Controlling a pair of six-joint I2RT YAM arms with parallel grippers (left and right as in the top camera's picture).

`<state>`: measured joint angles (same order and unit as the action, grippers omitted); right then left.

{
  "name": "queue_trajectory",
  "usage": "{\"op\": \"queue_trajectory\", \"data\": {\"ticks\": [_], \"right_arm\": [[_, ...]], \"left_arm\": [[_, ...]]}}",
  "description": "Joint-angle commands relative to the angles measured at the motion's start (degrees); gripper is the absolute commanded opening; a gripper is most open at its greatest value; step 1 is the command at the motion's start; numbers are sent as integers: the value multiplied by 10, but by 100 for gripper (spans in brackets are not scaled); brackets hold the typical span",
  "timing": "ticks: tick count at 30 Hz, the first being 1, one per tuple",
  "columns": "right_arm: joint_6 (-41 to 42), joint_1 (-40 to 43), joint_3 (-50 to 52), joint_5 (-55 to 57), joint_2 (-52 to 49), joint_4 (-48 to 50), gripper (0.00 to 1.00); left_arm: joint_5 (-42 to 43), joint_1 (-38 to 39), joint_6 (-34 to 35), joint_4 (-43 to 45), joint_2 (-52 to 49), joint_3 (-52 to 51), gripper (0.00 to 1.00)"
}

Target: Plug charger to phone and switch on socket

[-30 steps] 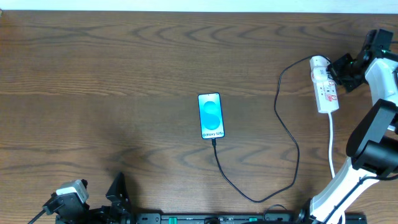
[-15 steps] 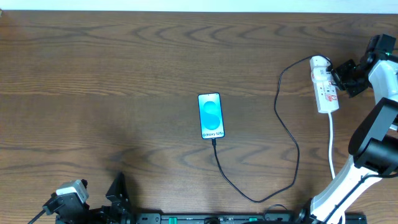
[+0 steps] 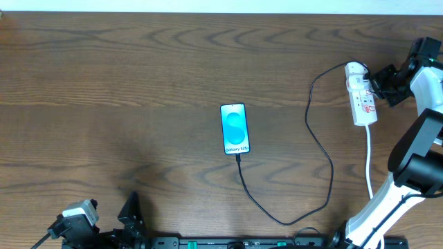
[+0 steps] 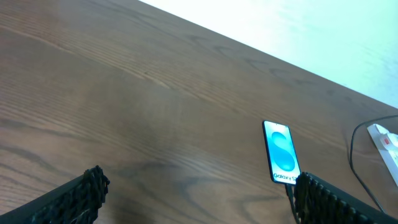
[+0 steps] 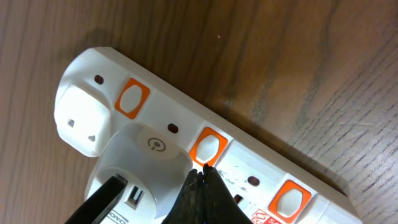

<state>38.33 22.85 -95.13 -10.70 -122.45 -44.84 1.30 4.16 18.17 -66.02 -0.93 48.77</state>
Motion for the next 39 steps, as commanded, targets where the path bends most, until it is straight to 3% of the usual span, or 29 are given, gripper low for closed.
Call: {"op": "queue_trajectory", "data": {"ticks": [1, 39], "right_arm": [[7, -5, 1, 5, -5, 3, 1], [12, -36, 3, 0, -60, 18, 1]], "left_arm": [[-5, -3, 1, 1, 8, -3, 98], [-5, -3, 1, 1, 8, -3, 98]]}}
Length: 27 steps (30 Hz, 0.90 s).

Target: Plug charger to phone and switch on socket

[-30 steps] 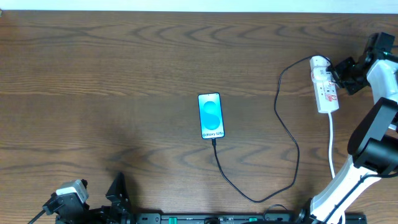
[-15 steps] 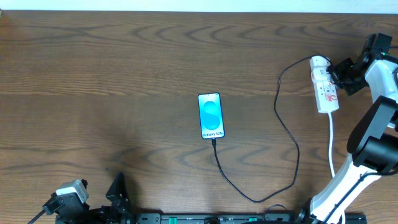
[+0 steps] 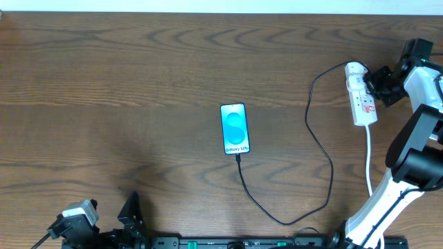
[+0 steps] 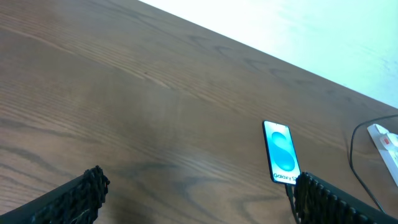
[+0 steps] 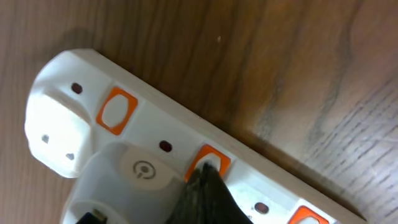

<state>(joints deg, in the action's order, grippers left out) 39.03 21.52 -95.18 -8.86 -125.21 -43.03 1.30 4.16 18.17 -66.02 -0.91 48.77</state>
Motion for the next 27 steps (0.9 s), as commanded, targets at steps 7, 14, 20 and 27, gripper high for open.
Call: {"op": "queue_trajectory", "data": {"ticks": [7, 14, 20, 27], "right_arm": [[-21, -26, 3, -15, -26, -11, 1], [-36, -19, 3, 63, 42, -62, 1], [-40, -16, 3, 157, 172, -88, 1], [-44, -17, 3, 179, 345, -72, 1]], "left_arm": [[-5, -3, 1, 1, 8, -3, 98], [-5, -3, 1, 1, 8, -3, 98], [-5, -3, 1, 1, 8, -3, 98], [-5, -22, 1, 1, 8, -3, 98]]}}
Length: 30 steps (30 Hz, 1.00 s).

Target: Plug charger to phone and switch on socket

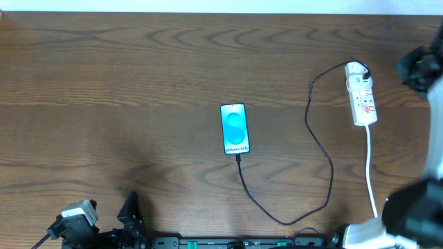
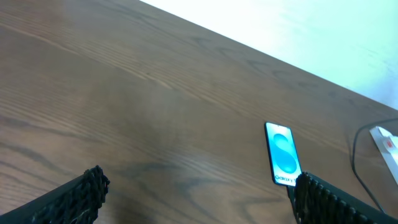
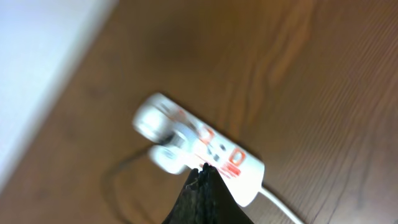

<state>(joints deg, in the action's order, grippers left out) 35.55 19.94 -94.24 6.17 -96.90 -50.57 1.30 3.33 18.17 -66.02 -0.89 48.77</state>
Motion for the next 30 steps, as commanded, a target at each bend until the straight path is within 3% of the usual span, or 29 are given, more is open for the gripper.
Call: {"op": "queue_trajectory", "data": {"ticks": [1, 11, 20, 30], "right_arm": [[-10, -2, -6, 27, 85, 7, 1], [-11, -2, -6, -14, 282, 110, 1], [-120, -2, -6, -18, 385, 143, 1], [-119, -2, 19, -36, 494, 115, 1]], "left_arm": [[-5, -18, 1, 1, 7, -3, 98], [-5, -20, 1, 1, 7, -3, 98], [-5, -20, 1, 12, 7, -3, 98], [-5, -20, 1, 253, 7, -58, 98]]}}
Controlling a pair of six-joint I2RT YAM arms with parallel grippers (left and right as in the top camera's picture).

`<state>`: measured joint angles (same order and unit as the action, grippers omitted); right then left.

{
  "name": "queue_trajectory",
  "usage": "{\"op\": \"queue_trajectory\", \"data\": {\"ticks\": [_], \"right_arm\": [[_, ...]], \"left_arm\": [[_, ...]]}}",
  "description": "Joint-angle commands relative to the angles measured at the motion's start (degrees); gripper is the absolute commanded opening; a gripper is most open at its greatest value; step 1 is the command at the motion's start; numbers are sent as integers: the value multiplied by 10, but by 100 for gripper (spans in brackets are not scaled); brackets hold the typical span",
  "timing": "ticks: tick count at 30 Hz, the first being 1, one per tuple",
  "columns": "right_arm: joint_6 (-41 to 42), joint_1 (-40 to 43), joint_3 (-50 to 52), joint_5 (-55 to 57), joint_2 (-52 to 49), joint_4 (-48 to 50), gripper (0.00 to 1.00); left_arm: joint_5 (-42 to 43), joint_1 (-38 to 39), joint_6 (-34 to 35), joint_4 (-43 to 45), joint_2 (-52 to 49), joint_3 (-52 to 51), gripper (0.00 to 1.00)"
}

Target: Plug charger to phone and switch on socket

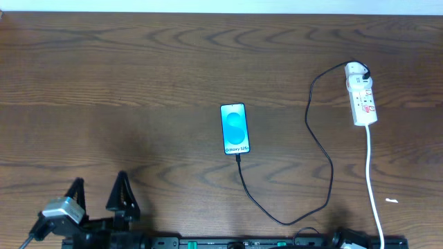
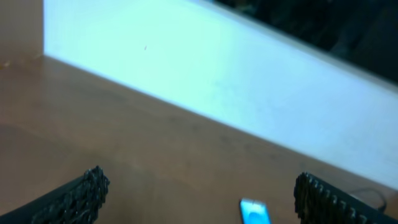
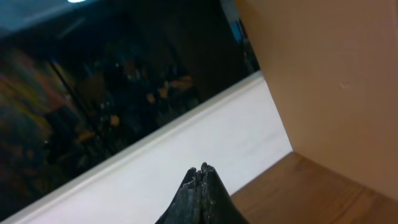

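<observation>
The phone (image 1: 234, 128) lies face up mid-table with its screen lit, and shows at the bottom edge of the left wrist view (image 2: 255, 213). A black cable (image 1: 320, 149) runs from its lower end in a loop to the charger (image 1: 356, 69) plugged into the white power strip (image 1: 363, 102) at the right. My left gripper (image 1: 97, 195) sits at the front left edge, open, with nothing between its fingers (image 2: 84, 190). My right gripper (image 3: 203, 169) is shut on nothing and faces a wall; it is out of the overhead view.
The strip's white lead (image 1: 374, 187) runs down to the front edge at the right. A white wall (image 2: 205, 81) borders the far side of the table. A tan panel (image 3: 336, 81) stands at the right in the right wrist view.
My right arm has left the overhead view; its camera now faces the wall instead of the strip. The left gripper has tilted up, so the phone sits at its view's bottom edge.
My shut right gripper first hovered at the orange switch beside the charger on the strip. Then its tips were on that switch. Then it was raised well above the strip, and now it is away from the table. The phone stayed plugged and lit throughout.
</observation>
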<state>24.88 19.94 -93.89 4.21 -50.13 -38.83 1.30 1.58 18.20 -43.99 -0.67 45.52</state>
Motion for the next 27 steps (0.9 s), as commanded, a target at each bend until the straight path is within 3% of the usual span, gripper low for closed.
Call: {"op": "queue_trajectory", "data": {"ticks": [1, 18, 21, 27], "right_arm": [[-12, -2, 23, -28, 37, 2, 1], [-11, -2, 89, -115, 147, 63, 1], [-12, -2, 89, -117, 147, 63, 1], [-12, -2, 89, -135, 147, 63, 1]], "left_arm": [[-5, -3, 1, 55, 5, -38, 98], [-10, -3, 1, 524, 4, -416, 98], [-10, -3, 0, 559, 4, -454, 98], [-9, -3, 0, 537, 2, -453, 98]]}}
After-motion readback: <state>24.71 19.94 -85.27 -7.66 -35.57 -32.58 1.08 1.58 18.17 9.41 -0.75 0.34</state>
